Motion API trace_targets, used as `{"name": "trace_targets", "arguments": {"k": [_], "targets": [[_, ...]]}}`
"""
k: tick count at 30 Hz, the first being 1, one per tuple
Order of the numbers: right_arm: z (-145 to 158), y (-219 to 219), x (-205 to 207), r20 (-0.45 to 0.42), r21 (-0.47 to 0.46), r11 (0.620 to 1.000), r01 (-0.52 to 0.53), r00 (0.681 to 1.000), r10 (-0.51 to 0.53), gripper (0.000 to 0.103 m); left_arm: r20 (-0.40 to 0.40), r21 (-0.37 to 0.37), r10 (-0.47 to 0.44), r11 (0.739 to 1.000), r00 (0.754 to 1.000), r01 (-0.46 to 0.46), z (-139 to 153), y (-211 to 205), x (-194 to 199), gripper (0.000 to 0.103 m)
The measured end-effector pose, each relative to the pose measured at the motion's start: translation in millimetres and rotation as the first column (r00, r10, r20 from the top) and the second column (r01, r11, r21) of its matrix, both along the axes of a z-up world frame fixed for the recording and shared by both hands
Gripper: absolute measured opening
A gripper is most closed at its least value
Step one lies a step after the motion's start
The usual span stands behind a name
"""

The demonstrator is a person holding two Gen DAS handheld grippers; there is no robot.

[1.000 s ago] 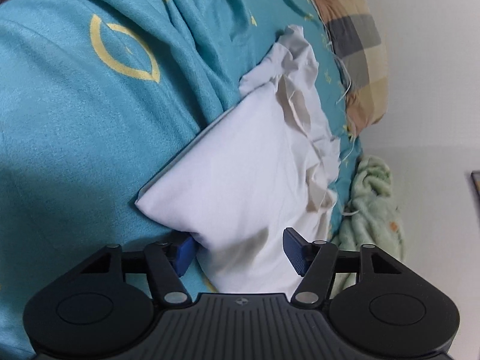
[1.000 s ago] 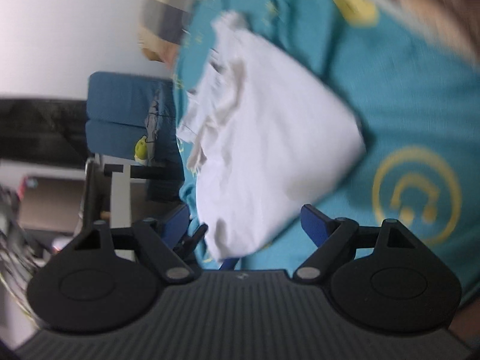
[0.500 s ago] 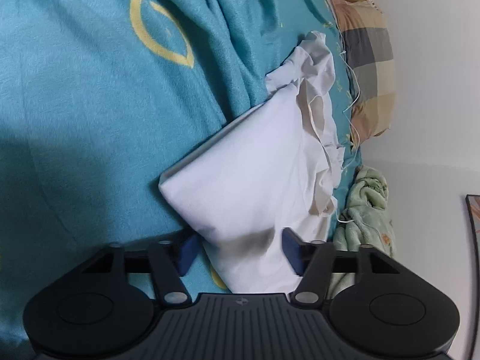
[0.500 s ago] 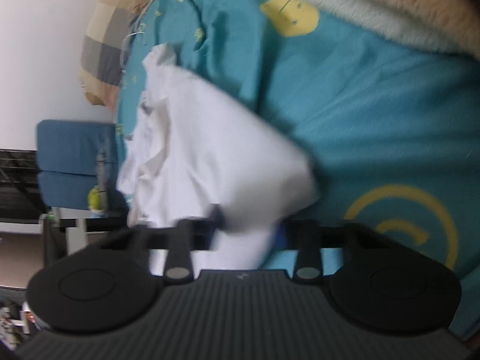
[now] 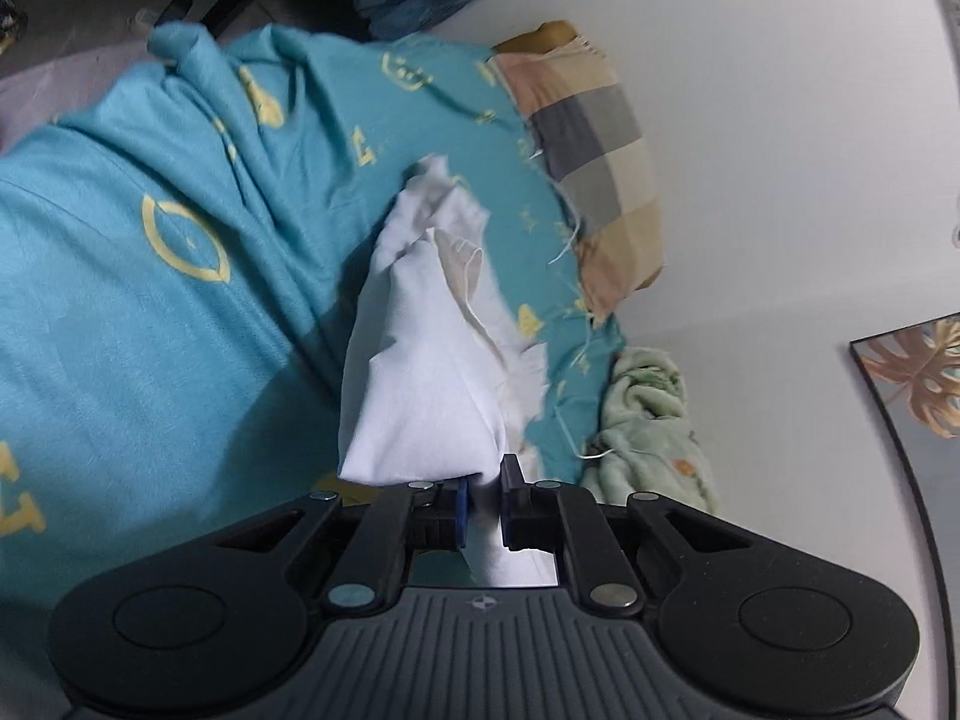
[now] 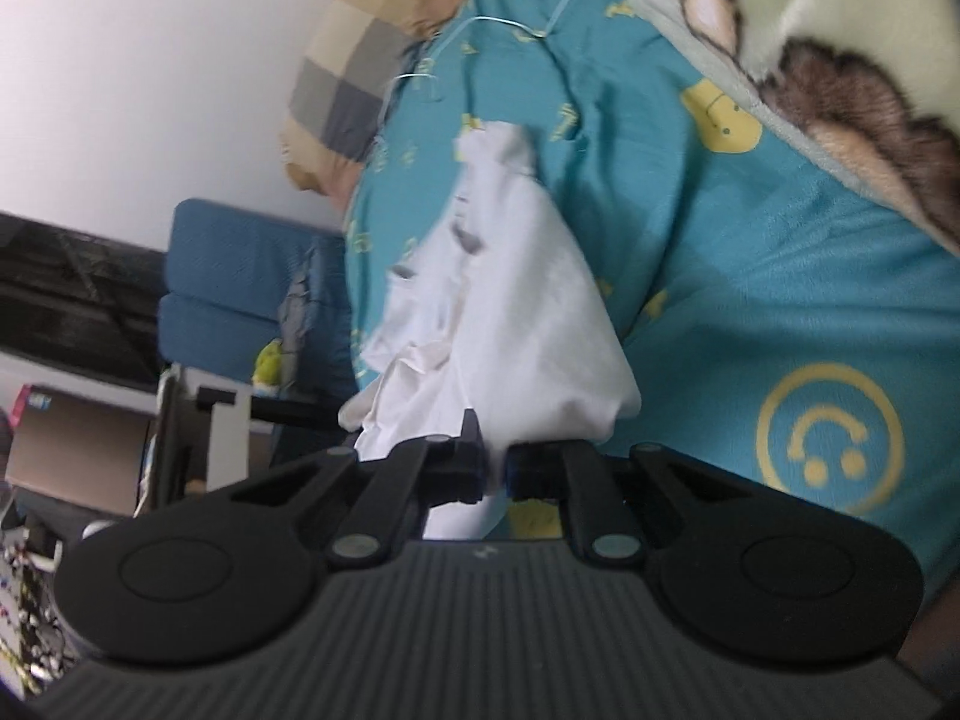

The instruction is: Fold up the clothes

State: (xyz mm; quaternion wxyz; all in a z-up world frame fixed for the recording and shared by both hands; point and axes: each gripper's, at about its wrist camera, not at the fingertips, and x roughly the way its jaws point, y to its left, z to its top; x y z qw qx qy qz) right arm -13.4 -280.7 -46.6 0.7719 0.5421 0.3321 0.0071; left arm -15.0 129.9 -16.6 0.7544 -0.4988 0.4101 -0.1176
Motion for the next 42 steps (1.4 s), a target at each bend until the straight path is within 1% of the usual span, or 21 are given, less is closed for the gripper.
{"name": "trace_targets", "arguments": {"k": [5,9,11,14,16,19,21,23,28,32,35,38,42], "targets": [[29,6,-59,0.039,-0.024,1.0,-0.003,0.999,0.004,0.01,0.078,0.019,-0.002,1.0,0.997,0.001,46,5,-41,0.01],[42,12,-109,0.053,-0.058,0.998,0.001,0.999,0.002,0.01,0.088,0.015,0.001,1.0,0.996,-0.002,61,18,-112,0.01],[45,13,-128,0.048,-0.055,0.998,0.008,0.999,-0.006,0.01,0.089,0.011,0.002,1.0,0.996,-0.003,64,22,-139,0.01],[47,11,-138,0.033,-0.033,0.999,0.018,0.999,-0.017,0.01,0.07,-0.001,0.001,1.0,0.998,-0.001,67,26,-152,0.01],[49,9,-134,0.03,-0.026,0.999,0.024,0.999,-0.023,0.01,0.073,0.003,0.004,1.0,0.997,-0.004,72,25,-147,0.01],[51,5,-113,0.023,-0.019,0.999,0.041,0.999,-0.041,0.01,0.067,-0.001,0.011,1.0,0.998,-0.011,75,19,-119,0.01],[49,1,-89,0.009,-0.005,0.999,0.049,0.999,-0.049,0.01,0.056,-0.005,0.016,1.0,0.998,-0.016,74,15,-95,0.011],[47,-1,-60,-0.011,-0.011,0.999,0.048,0.999,-0.048,0.01,0.041,-0.011,0.024,1.0,0.999,-0.024,70,11,-65,0.011],[34,-8,20,-0.061,-0.02,0.999,0.046,0.997,-0.047,0.01,-0.001,0.006,0.035,0.999,0.999,-0.035,52,3,19,0.011],[17,-10,82,-0.111,-0.058,0.998,0.038,0.993,-0.044,0.01,-0.025,0.038,0.025,0.999,0.999,-0.024,34,-7,84,0.011],[-6,-13,122,-0.152,-0.074,0.997,0.022,0.988,-0.034,0.01,-0.05,0.057,0.011,0.998,0.999,-0.008,10,-11,131,0.011],[-35,-16,154,-0.19,-0.076,0.997,0.005,0.982,-0.019,0.01,-0.085,0.057,0.003,0.998,0.996,0.002,-25,-12,171,0.011],[-71,-19,182,-0.243,-0.073,0.997,-0.009,0.97,-0.009,0.01,-0.123,0.056,0.007,0.998,0.992,0.0,-72,-12,201,0.012]]}}
